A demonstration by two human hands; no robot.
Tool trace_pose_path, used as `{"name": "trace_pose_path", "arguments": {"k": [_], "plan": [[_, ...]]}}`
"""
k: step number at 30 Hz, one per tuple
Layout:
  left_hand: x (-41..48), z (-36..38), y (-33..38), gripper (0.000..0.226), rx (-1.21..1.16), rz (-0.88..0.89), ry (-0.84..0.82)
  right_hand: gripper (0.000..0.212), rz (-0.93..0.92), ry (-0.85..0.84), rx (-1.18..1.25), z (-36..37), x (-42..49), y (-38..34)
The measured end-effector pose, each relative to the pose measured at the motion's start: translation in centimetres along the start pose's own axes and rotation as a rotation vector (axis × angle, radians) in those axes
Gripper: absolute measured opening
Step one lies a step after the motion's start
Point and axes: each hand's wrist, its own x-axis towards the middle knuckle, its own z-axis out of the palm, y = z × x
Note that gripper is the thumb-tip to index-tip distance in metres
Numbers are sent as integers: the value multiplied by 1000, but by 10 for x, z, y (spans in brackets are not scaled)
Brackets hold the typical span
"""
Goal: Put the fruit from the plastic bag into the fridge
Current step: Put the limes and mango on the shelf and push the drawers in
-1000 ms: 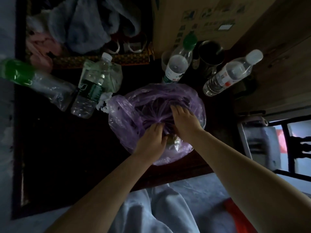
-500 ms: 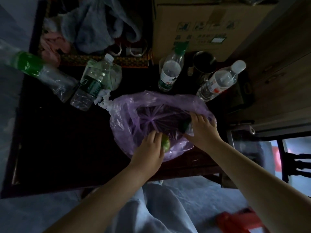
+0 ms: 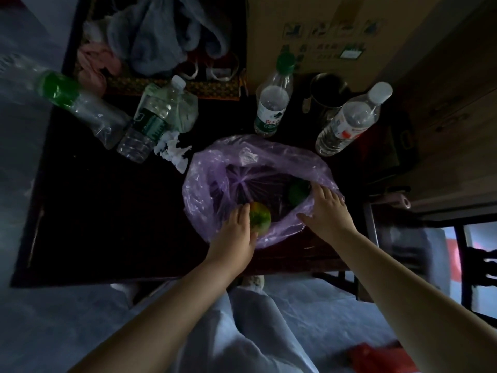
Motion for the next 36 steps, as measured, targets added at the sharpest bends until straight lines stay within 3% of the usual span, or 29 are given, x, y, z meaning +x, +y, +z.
{"name": "trace_pose_path", "arguments": {"k": [4,7,12,17,28,36], "plan": [[7,-9,13,58,30,79,115,55,-144,268,2,-16,-4,-7],[20,-14,21,53,51,146,158,43,-245,372,-23,-19,0,-15],[43,-9,22,45,41,148,132,51,-374,201,12,-10,21,-33],[42,2,16,39,25,109,121,63,-214,58,-29,-1,30,-38],[26,8,17,65,16,17,-29,75,-175,-46,-213,7,15,-21],[25,11,20,81,70,-7,-63,64,-272,14,-16,-4,3,-22]]}}
